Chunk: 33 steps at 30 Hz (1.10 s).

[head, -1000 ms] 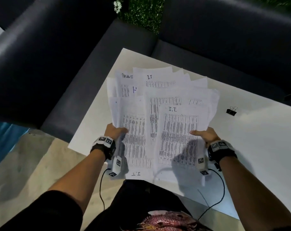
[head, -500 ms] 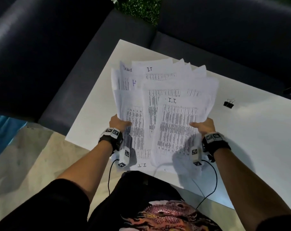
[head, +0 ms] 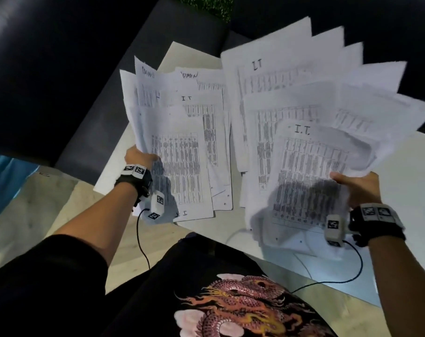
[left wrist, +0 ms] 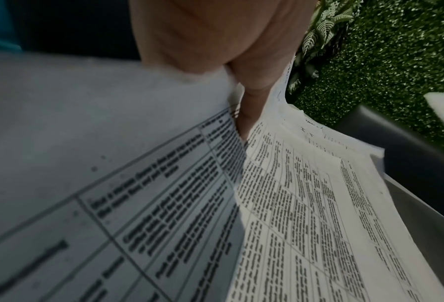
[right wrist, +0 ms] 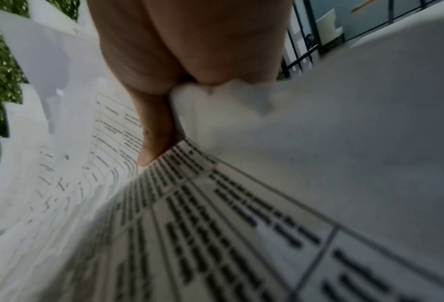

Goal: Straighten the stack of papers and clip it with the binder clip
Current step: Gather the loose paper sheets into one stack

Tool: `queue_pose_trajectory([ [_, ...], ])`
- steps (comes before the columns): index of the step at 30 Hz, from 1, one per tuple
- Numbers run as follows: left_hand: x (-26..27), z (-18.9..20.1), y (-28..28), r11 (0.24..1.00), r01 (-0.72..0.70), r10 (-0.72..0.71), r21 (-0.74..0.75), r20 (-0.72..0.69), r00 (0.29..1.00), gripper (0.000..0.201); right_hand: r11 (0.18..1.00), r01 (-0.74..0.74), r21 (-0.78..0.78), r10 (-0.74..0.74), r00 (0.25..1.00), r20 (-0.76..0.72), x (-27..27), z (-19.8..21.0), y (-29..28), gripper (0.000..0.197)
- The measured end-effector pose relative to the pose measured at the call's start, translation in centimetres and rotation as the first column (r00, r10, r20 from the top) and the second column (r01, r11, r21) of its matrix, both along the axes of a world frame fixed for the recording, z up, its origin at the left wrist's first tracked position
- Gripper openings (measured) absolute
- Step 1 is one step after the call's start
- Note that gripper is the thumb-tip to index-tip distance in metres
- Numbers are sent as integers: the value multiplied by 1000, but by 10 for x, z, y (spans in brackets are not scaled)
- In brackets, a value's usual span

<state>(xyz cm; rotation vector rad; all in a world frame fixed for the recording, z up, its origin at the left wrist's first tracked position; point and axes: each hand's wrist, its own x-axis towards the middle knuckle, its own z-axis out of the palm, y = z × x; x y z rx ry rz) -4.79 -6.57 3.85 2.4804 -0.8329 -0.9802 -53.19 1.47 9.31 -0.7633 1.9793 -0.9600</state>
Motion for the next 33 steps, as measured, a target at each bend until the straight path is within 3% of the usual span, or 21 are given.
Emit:
queue_pose_trajectory([
  [1,0,1,-1,1000,3,-3,3,0,1000,49,1000,5,-3,-5,1000,17,-5,3,1,20],
  [4,-6,1,-1,1000,-13,14,18,-47,999,40,1000,11,-11,-10,997,72,-11,5,1,29],
  [6,-13,-4,2,1000,-16,16,6,-135,991,37,999,-4,-33,8,991,133,-5,0,-2,17],
  [9,-35,-9,9,995,104,-100,1,-268,958,35,999,-27,-27,32,971,238,22,-16,-10,43],
  [11,-51,-12,10,991,136,-129,-13,-415,900,46,996,-92,9,87,961,264,46,-30,-19,41],
  [13,-59,-12,4,997,63,-27,38,-600,800,63,979,-154,132,118,963,243,70,-46,-29,42],
  [15,-64,-20,-3,991,29,73,134,-690,720,77,928,-236,290,169,956,239,90,-64,-37,61],
  [17,-73,-10,-4,983,92,45,161,-688,724,91,851,-297,434,238,953,186,112,-74,-43,93],
  [18,-79,-5,-4,987,108,-1,120,-665,747,88,823,-322,467,282,947,156,124,-76,-45,101],
  [19,-83,-6,-4,983,153,-60,104,-606,793,81,810,-341,478,316,939,134,135,-77,-46,104],
  [21,-89,-14,0,948,286,-208,137,-414,886,87,794,-378,477,371,922,114,150,-81,-48,102],
  [24,-87,-26,6,919,367,-317,145,-283,905,86,756,-426,497,436,894,103,151,-76,-50,95],
  [27,-82,-26,11,950,297,-249,94,-345,905,54,776,-360,517,434,901,-24,131,-75,-52,99],
  [30,-70,-29,19,969,242,-202,39,-429,880,41,754,-256,605,496,825,-269,117,-77,-46,107],
  [31,-68,-31,21,971,236,-197,34,-443,875,39,733,-260,628,511,820,-258,118,-80,-45,110],
  [33,-68,-30,24,974,221,-177,41,-467,866,39,755,-296,585,458,877,-147,126,-85,-44,116],
])
